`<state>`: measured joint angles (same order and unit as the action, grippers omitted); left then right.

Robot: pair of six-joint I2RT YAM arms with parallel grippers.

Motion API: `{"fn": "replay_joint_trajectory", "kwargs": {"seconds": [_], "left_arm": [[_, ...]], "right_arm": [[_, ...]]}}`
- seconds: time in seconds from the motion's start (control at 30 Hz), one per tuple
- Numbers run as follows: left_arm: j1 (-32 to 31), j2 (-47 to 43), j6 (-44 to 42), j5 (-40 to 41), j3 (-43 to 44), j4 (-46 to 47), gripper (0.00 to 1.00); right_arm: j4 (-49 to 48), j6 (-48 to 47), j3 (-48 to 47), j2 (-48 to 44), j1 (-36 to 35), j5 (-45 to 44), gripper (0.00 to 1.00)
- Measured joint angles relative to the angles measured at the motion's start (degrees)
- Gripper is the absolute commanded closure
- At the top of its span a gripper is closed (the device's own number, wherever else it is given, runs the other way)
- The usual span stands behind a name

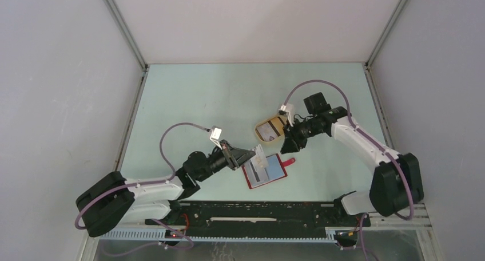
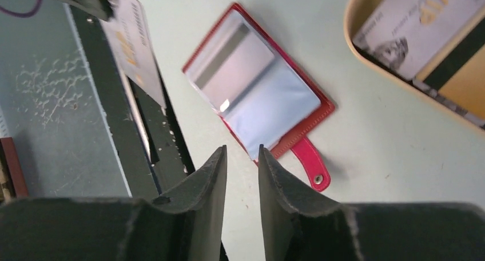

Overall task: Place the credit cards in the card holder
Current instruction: Insert the credit card into the card holder.

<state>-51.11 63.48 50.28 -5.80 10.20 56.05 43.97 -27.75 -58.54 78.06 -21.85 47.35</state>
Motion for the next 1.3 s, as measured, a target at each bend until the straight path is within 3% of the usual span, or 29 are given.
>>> {"fn": "replay_joint_trajectory", "kwargs": {"seconds": [0.3,0.67,1.3], "left_arm": [[-1.33,9.62,4.81,7.65,0.13,-3.04,1.0],[-5.25,18.18,9.75,11.26,2.38,-2.19,1.0],[-6.16,20.5,11.85,16.09,5.92,-10.47,1.0]], "right_arm": [[-0.09,2.56,-0.04,11.47,-4.48,-7.08,0.89],[1.62,5.46,-2.21,23.02,-5.33,-10.8,0.92],[1.92,7.15,-3.06,26.38,-6.34,-15.5,0.93]]}}
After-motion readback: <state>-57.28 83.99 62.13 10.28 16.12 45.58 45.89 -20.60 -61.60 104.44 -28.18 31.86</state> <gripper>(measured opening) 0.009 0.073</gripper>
